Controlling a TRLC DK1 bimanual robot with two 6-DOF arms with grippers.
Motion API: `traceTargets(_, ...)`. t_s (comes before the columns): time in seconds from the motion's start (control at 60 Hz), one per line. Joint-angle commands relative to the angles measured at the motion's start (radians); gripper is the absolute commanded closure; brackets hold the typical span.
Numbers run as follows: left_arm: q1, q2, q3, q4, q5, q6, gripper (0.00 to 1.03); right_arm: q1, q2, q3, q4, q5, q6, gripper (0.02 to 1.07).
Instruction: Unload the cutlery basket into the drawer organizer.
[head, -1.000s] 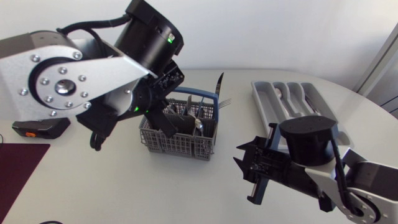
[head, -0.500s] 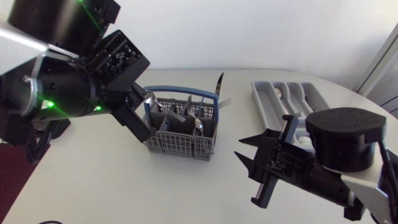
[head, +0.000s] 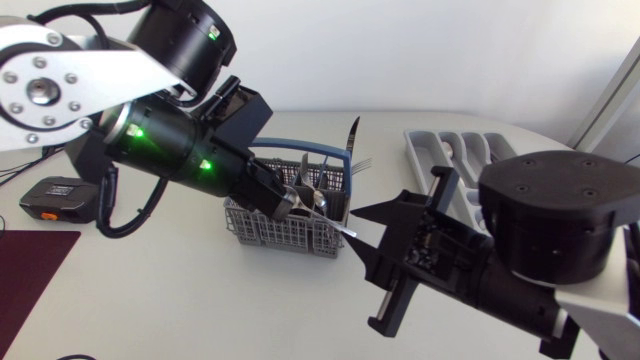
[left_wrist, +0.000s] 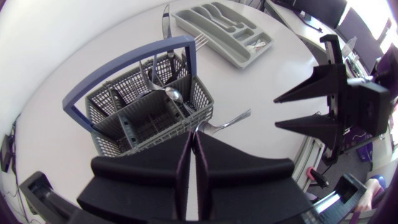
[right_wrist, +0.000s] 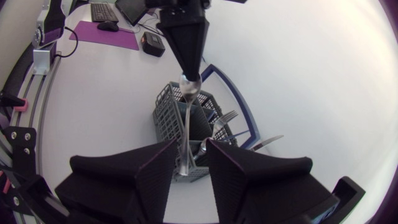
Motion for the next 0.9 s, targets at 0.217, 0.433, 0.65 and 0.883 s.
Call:
traceTargets(0.217, 0.059, 0.099, 0.083, -0.017, 0.151, -0.046, 1.0, 0.022, 0.181, 0.048, 0.121, 0.028, 0.037, 0.69)
traceTargets(0.433, 0.064, 0.119, 0.08, -0.02, 0.191, -0.051, 1.0, 0.012, 0.259, 0.065, 0.176, 0.069, 0.011, 0.69)
traceTargets(0.65, 0.064, 0.12, 0.077, -0.023, 0.2, -0.049, 1.0, 0.007, 0.298, 0.084, 0.19, 0.092, -0.007, 0.7)
traceTargets(0.883, 0.062, 0.111, 0.067, -0.026, 0.204, -0.049, 1.0, -0.007, 0.322, 0.096, 0.193, 0.094, -0.016, 0.87)
